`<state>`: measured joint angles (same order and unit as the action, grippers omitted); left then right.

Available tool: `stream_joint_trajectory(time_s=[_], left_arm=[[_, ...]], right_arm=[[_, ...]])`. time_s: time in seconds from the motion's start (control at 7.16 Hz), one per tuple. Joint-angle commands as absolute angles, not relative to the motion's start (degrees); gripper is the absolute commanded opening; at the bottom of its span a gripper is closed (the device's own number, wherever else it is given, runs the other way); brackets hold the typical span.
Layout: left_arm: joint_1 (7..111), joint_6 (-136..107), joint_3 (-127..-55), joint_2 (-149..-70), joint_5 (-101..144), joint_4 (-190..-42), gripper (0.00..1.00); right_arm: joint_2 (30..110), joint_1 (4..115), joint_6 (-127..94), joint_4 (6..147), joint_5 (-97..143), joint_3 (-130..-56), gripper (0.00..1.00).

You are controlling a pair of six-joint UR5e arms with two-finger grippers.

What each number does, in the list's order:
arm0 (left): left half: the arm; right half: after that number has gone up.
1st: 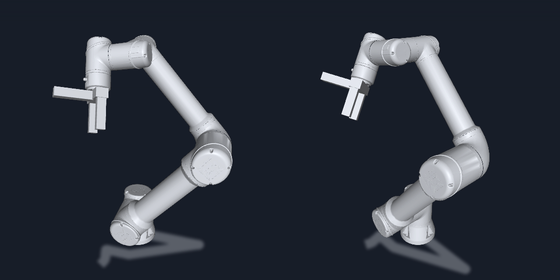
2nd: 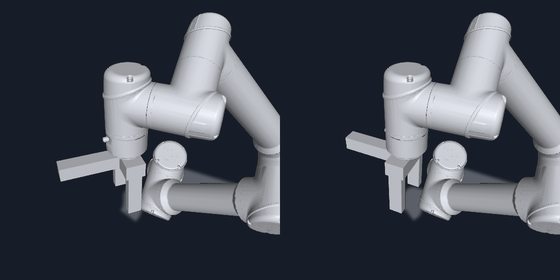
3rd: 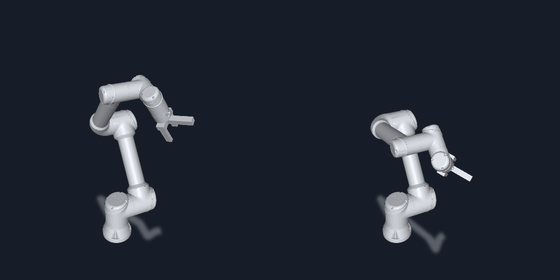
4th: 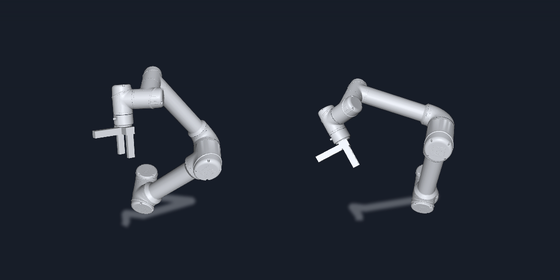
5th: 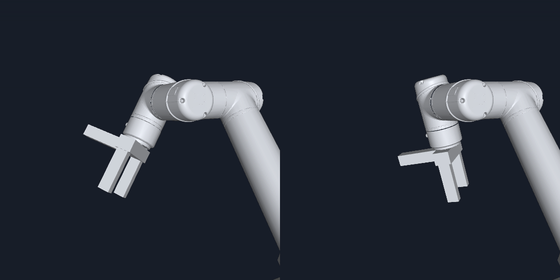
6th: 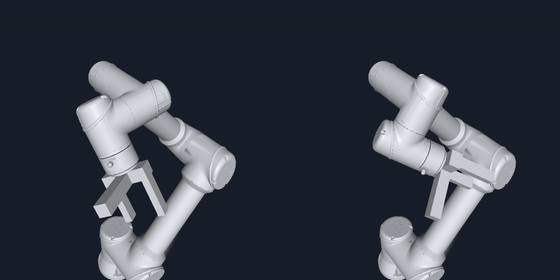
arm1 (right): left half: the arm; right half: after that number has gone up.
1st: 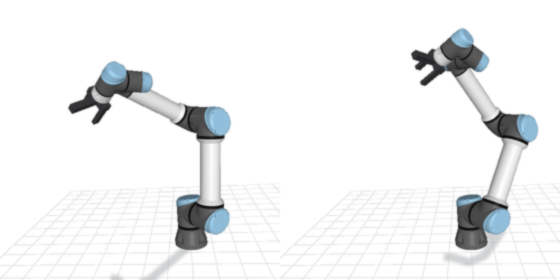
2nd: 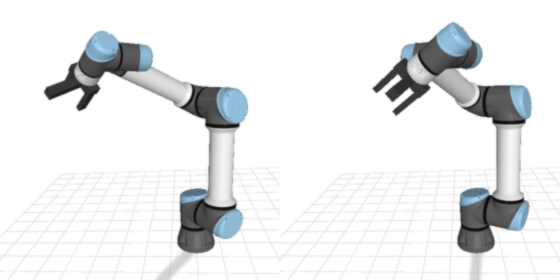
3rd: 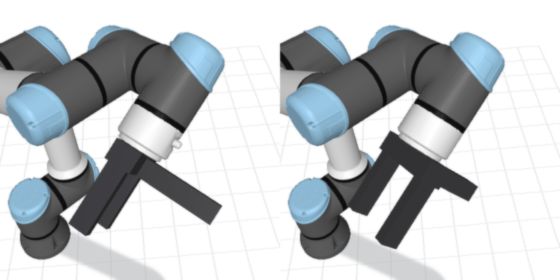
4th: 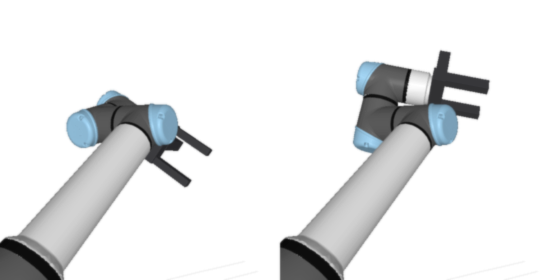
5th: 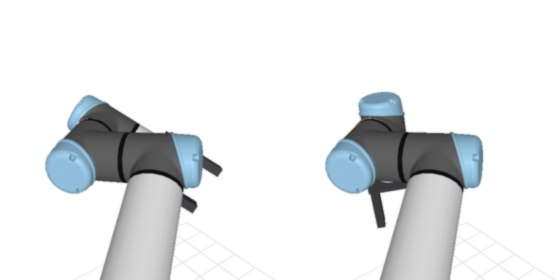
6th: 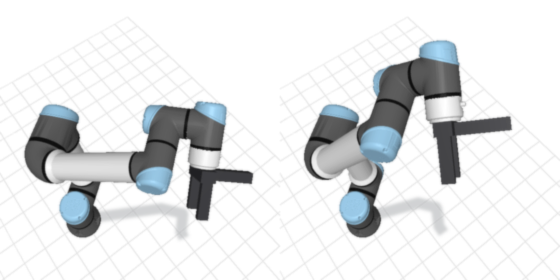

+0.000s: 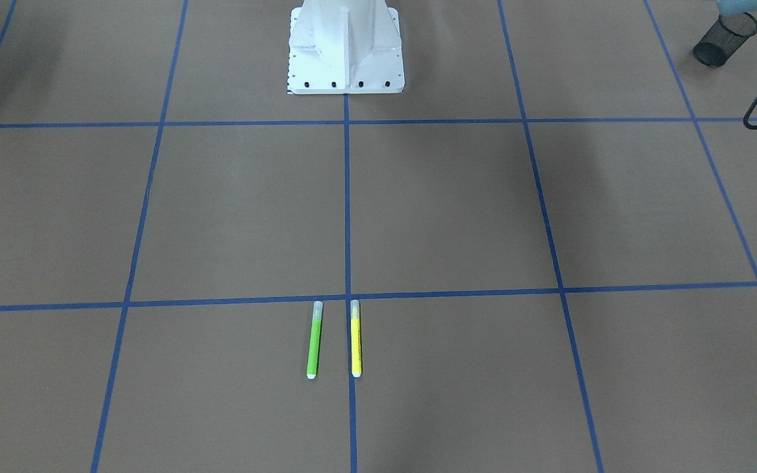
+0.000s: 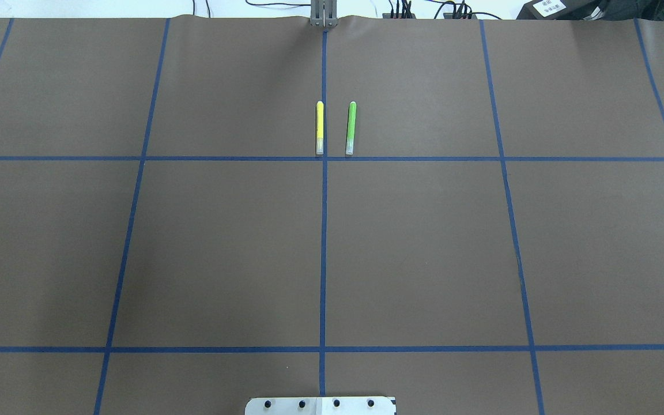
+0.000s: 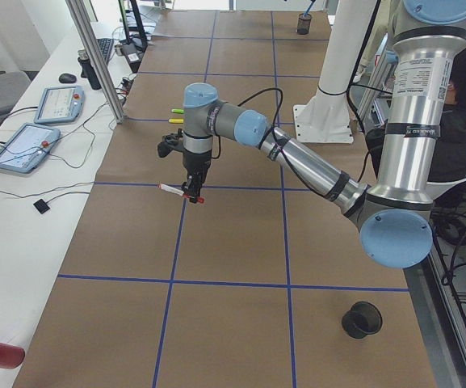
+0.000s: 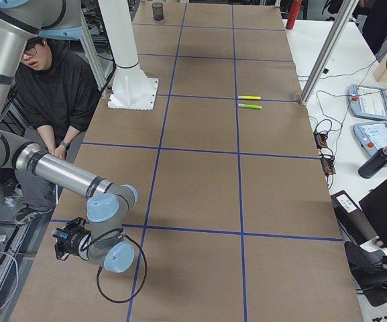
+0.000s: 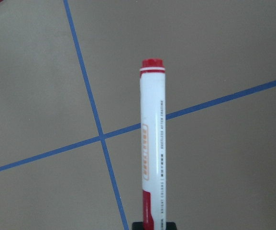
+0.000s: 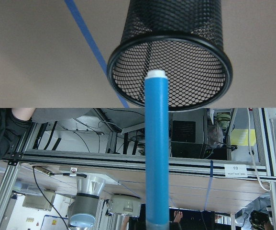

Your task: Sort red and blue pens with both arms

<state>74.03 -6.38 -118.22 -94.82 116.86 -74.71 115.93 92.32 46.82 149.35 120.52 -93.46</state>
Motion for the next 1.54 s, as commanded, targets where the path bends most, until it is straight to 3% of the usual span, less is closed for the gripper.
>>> stream_joint_trajectory(time_s=[0.0,0.14,0.7,1.4], left_arm=[[74.0,-6.5,-118.4,-94.8,116.9,-74.6,0.0],[74.0,-6.6,-118.5,-94.9,116.9,-74.6,0.0],[73.9,-6.6,-118.2,-95.2,116.9,-74.2,0.0],[73.8,-6.4,-115.9,-93.3,117.2,-72.6,0.0]], right_arm=[[115.8,92.3,46.6,148.6,120.6,-93.3,0.4],[115.8,92.3,46.6,147.1,120.5,-93.2,0.99],[113.0,92.4,46.7,144.6,120.0,-92.0,0.99],[97.8,92.5,29.1,138.8,117.9,-92.9,0.99]])
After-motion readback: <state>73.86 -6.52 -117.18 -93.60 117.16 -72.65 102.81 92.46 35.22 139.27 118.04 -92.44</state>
